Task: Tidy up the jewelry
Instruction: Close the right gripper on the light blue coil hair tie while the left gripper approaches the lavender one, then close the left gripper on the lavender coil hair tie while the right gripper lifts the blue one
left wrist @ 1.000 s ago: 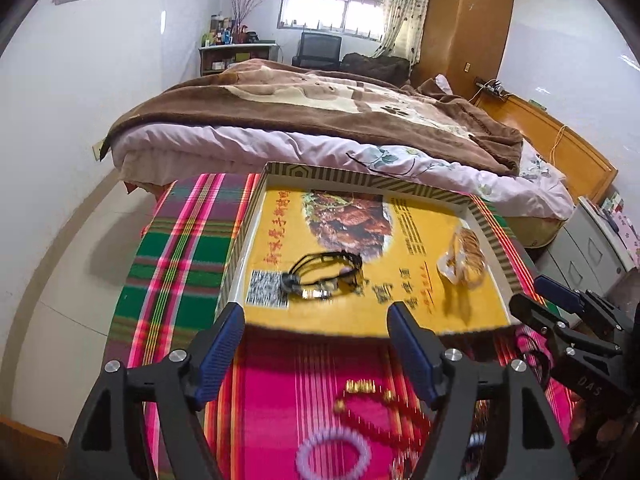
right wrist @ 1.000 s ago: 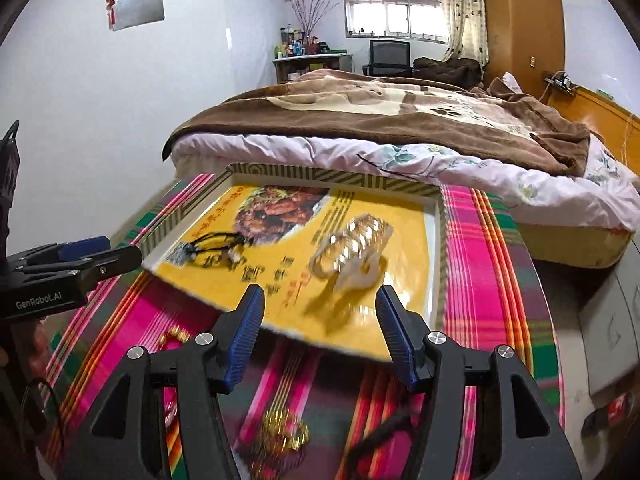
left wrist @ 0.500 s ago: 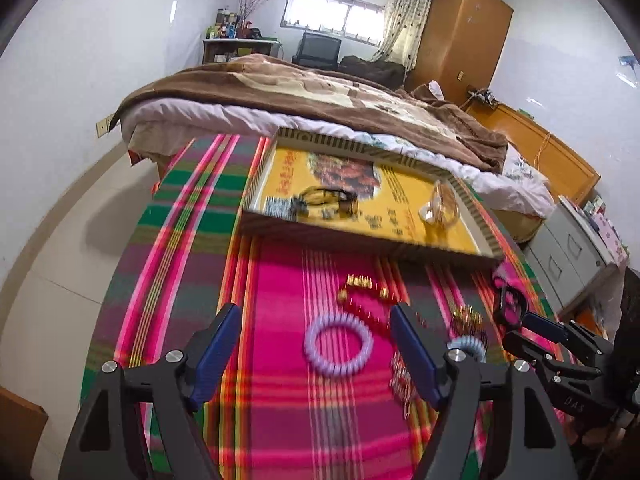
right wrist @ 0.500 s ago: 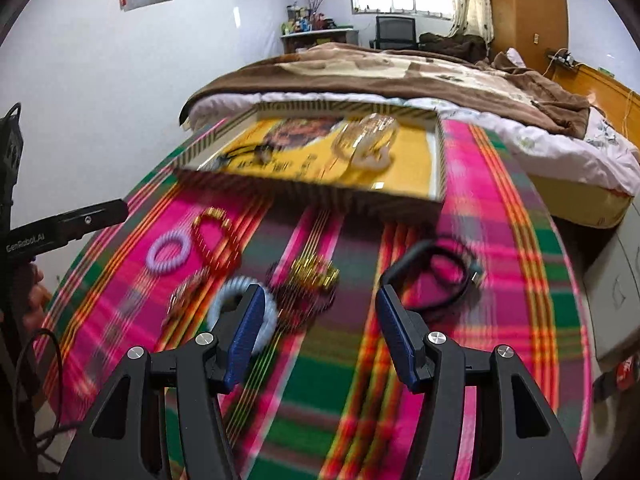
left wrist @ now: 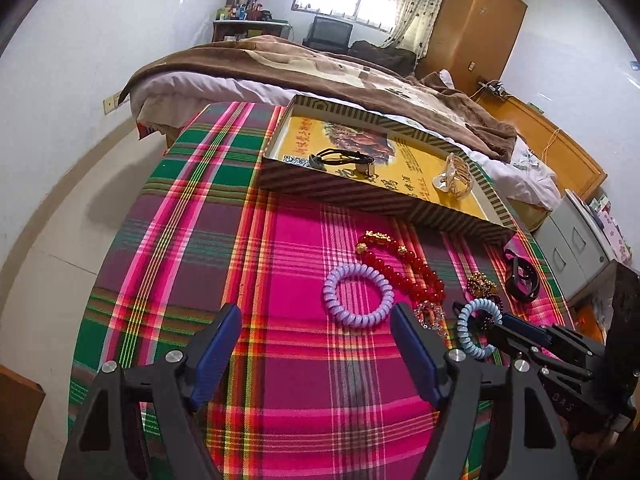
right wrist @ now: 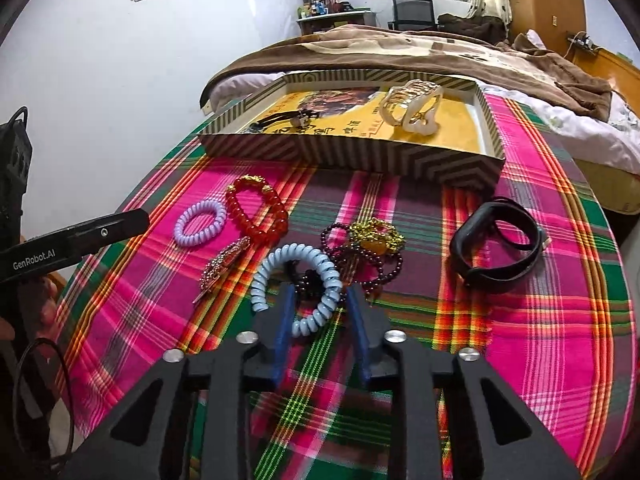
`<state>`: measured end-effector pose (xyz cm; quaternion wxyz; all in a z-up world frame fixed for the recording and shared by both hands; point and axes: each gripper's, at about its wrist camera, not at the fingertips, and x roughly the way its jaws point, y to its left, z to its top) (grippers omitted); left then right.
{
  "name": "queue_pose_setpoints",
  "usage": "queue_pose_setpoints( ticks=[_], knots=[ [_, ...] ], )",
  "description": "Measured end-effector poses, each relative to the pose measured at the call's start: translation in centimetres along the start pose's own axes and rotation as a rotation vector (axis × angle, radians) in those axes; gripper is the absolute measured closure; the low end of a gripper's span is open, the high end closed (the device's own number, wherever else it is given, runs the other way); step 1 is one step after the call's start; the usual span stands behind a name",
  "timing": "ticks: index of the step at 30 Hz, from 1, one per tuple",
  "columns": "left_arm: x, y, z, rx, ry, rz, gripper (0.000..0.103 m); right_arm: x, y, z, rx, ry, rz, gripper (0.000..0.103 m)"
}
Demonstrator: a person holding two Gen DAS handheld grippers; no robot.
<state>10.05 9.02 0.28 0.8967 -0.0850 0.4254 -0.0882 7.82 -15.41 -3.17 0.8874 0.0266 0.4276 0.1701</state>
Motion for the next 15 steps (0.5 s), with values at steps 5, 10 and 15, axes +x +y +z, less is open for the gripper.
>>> queue_pose_setpoints(
  ticks=[5,10,15],
  knots=[
    [0.2,0.1,-0.1,-0.007,0.009,0.002,0.027,-0.2,0.0,-0.1,0.007,-0.008,0.001,0.091],
    [0.6,0.2,0.0,-0.011,0.022,0.011,0.027,-0.7,-0.4,-0.1,0.022,-0.027,0.013,0.094],
    [1.7,0.0,0.6,0.001,0.048,0.017,0.027,-1.9,-1.1,-0.2,0.042,-0.071,0.024,0.094]
  ],
)
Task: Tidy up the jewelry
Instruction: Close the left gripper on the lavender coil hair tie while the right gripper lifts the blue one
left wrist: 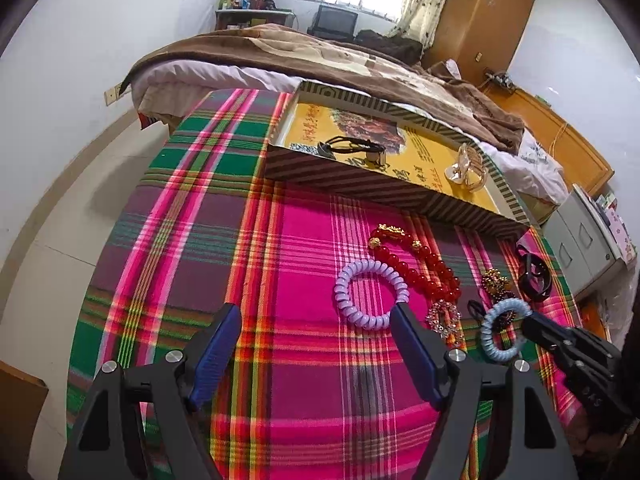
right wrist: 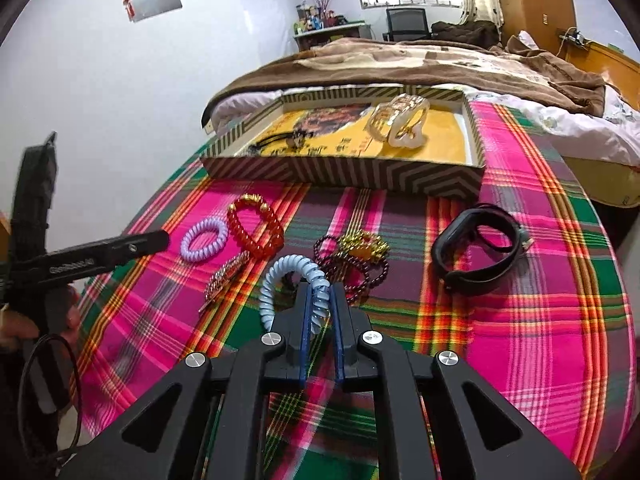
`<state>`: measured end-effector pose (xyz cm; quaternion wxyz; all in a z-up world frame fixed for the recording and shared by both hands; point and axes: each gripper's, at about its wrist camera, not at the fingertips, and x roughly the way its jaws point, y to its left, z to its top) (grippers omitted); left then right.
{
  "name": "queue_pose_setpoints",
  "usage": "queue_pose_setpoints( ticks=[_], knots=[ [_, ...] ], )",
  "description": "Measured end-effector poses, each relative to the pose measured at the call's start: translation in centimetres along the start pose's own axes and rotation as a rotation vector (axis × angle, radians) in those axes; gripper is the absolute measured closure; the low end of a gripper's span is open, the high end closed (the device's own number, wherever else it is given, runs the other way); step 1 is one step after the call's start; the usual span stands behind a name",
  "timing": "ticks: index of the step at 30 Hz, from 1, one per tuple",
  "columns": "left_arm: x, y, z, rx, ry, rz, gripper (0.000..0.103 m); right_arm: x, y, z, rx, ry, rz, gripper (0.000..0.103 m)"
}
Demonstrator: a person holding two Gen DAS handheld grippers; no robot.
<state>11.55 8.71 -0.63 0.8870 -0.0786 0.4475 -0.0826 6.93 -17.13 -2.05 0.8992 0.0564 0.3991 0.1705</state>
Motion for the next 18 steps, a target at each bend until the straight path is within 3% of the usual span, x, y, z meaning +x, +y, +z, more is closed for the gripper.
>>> queue_pose_setpoints(
  ticks=[13,18],
  knots=[
    [2.8,-0.8,1.3,0.036,0.044,0.086,0.027,-3.5,-1.8,0.7,0.033,-0.096,-0.020,0.094],
    [3.3,-1.6,1.6,0.083,0.047,0.148,0.039,-4.4,-2.6,0.7,0.048,-0.120,-0.033,0.094]
  ],
)
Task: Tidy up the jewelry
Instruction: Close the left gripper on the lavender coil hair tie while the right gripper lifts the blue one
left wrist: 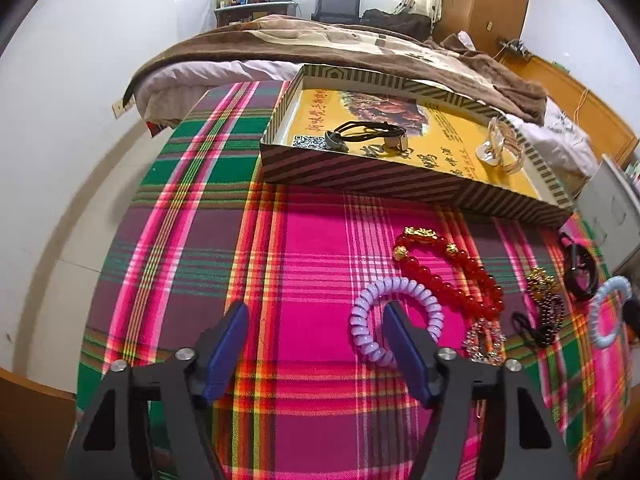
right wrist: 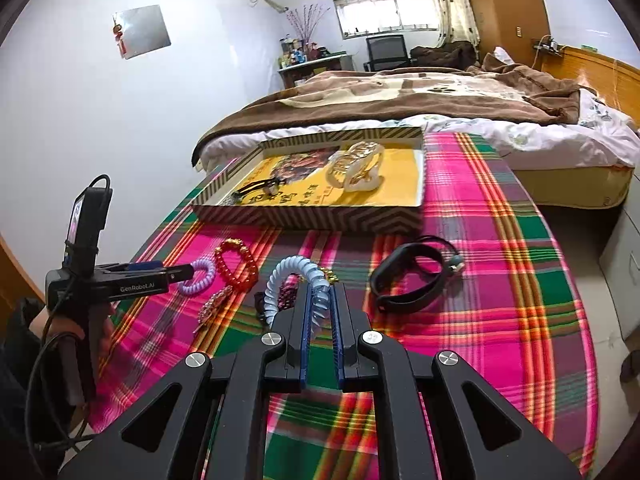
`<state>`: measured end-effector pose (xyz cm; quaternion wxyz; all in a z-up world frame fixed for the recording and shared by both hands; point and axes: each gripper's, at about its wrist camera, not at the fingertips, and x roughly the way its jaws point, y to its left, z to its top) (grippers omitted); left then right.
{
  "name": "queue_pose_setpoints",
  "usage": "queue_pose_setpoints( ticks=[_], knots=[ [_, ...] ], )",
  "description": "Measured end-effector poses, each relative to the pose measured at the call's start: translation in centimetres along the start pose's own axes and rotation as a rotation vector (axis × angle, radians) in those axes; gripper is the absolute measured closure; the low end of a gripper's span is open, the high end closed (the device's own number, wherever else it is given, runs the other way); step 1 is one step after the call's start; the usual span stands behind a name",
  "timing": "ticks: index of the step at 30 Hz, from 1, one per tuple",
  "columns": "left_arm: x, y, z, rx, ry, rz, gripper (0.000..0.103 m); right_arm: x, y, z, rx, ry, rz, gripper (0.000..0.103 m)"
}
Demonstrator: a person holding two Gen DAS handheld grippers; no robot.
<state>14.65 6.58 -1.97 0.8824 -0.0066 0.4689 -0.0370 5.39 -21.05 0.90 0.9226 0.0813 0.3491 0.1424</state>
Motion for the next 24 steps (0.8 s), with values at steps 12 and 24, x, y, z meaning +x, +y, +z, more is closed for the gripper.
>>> queue_pose_setpoints(
  ticks=[12,24],
  knots=[
    [0.0,-1.6,0.1,0.079,-0.015,0.004,0.093,-0.4,-1.2,0.1,0.019,-0.019,-0.012,0.094],
    [-2.9,-1.9,0.5,0.060,-0.091,-0.055,0.094,-1.0,-1.6,0.6,0.027,-0.040,-0.022,0.094]
  ],
)
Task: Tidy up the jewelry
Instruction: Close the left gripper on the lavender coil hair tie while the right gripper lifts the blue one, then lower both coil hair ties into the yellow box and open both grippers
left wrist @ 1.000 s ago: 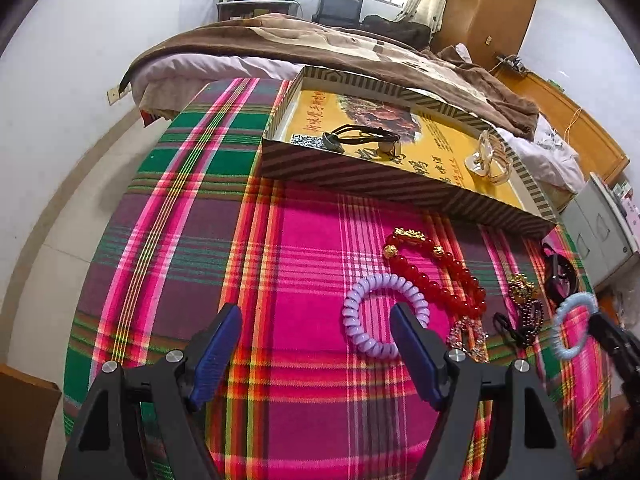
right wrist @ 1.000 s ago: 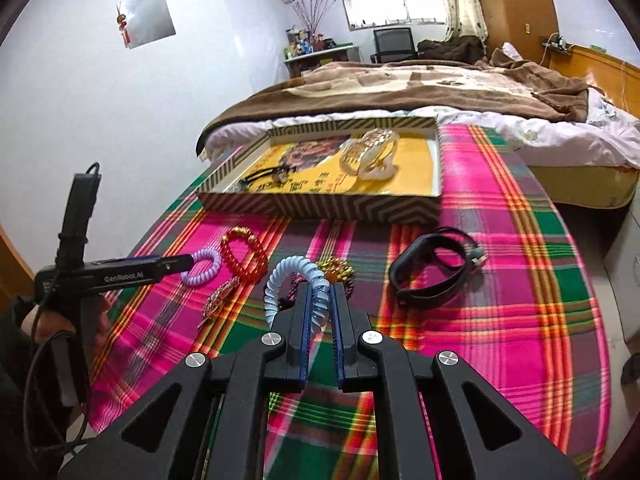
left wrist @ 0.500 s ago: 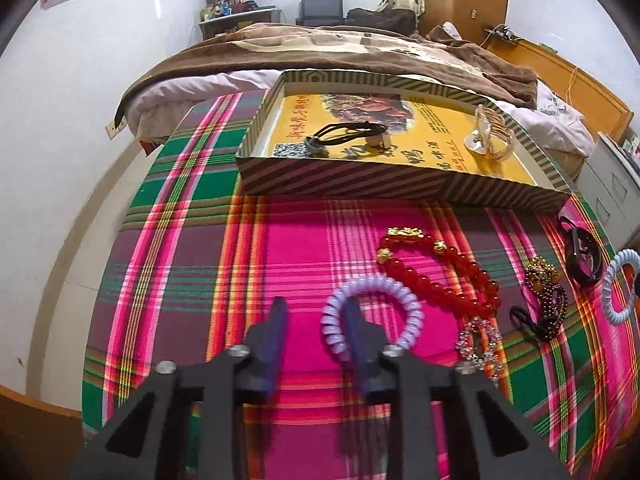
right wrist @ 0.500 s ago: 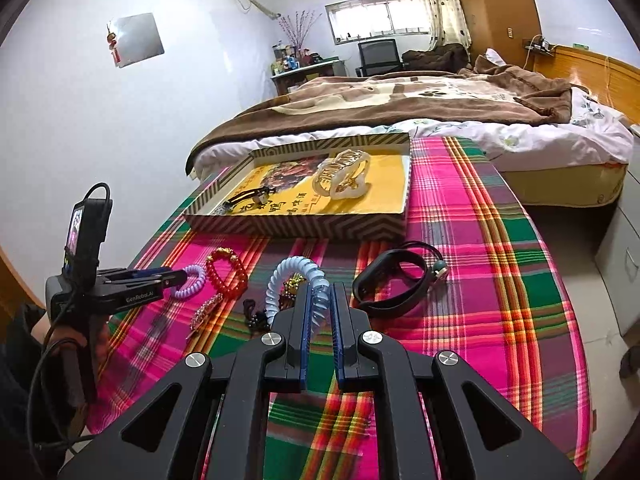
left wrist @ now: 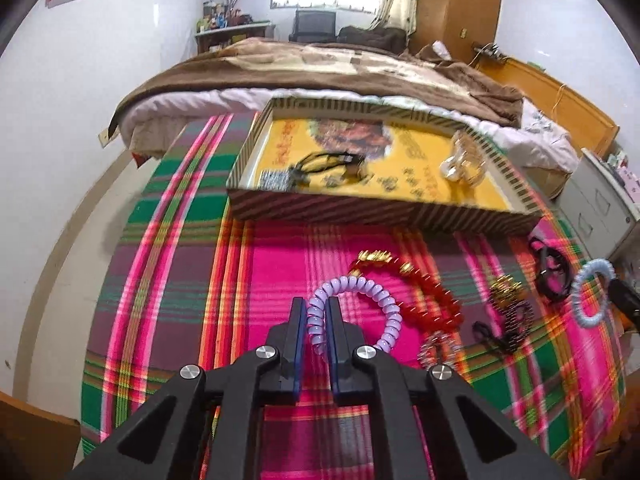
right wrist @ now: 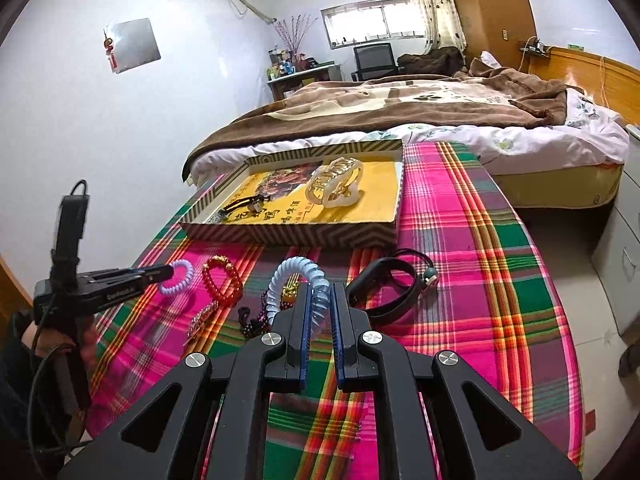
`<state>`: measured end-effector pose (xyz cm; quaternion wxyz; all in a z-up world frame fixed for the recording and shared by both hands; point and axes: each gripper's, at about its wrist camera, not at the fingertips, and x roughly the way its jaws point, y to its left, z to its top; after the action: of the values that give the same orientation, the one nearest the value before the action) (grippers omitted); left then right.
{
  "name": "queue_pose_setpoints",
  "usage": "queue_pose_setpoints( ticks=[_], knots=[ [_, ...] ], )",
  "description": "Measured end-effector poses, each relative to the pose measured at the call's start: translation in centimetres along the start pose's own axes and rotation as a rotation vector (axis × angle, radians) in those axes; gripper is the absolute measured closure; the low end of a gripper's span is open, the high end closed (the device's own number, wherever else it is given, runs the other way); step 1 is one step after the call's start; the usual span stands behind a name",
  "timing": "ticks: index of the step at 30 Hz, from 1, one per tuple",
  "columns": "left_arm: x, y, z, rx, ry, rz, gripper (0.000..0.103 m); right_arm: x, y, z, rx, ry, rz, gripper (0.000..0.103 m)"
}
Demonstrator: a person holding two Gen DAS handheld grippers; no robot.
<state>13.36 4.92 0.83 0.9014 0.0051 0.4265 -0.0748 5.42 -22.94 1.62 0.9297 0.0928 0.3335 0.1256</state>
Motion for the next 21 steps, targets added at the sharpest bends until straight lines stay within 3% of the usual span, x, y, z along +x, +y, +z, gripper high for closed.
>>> queue_pose_setpoints(
  ticks=[12,21],
  knots=[
    [-2.4,-0.9,4.6,0.021,-0.089,-0.041,0.094,0.5,-0.4,3.7,0.000,-0.020,-0.015,0.094],
    [-0.7,-1.4,9.7,0.013,-0.128,-0.082,0.094,3.5,-1.5,7.5,-0.005,-0.006,-0.073,0.094]
  ],
)
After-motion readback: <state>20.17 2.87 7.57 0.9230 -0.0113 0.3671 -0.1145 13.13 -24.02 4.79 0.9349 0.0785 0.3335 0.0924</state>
